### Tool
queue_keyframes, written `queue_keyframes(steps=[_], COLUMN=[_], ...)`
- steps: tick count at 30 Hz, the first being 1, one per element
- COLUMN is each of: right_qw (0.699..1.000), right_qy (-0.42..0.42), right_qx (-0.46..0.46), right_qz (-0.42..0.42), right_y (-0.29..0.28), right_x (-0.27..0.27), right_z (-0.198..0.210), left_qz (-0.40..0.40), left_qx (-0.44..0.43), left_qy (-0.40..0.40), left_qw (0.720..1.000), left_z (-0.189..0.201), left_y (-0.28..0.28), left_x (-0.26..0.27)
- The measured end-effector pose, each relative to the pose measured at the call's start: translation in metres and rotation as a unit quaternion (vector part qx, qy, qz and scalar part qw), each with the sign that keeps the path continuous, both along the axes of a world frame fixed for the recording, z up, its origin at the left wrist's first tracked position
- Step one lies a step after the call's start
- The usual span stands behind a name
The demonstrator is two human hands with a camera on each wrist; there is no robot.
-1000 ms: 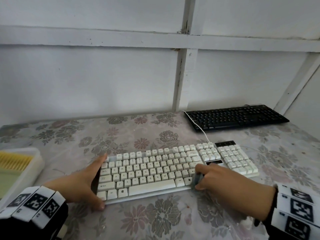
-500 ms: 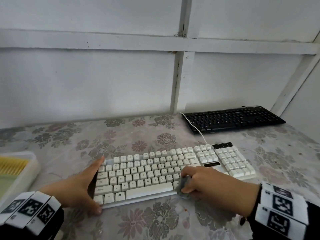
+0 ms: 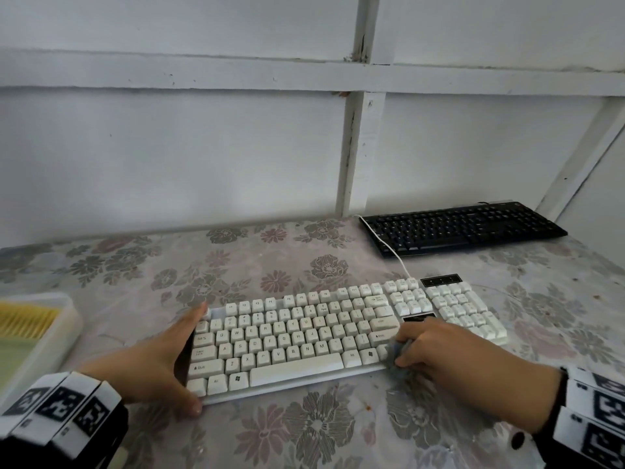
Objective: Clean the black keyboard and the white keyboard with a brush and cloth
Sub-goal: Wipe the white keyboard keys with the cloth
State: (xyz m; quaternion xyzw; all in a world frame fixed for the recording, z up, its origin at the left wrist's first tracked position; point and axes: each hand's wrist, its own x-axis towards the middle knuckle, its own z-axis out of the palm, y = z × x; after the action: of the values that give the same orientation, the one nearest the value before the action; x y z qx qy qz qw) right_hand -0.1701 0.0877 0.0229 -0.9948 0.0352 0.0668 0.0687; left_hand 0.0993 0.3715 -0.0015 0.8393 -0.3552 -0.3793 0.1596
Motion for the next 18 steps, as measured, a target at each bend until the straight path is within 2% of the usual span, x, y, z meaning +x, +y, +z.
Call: queue_keyframes(steps=[10,15,18], right_qw=[0.992,0.988,0.991], right_qy=[0.073,0.105,0.090], right_qx=[-0.069,-0.046,-0.038], right_qz=[-0.074,-0.104,-0.091], right_y=[-0.029,-0.042,-0.039], right_x=[-0.027,-0.035,-0.027], right_z=[0.010,0.034,0.047], left_qz=[-0.018,-0.012,-0.011], left_qx=[-0.021,-0.032,-0.035], left_qy=[-0.003,-0.003,0.002], left_qw=[1.000,0.999,0.999], left_z=[-0.002,-0.006,-0.007], left_y=[0.001,0.000,0.000], left_x=[0.002,0.005,0.005])
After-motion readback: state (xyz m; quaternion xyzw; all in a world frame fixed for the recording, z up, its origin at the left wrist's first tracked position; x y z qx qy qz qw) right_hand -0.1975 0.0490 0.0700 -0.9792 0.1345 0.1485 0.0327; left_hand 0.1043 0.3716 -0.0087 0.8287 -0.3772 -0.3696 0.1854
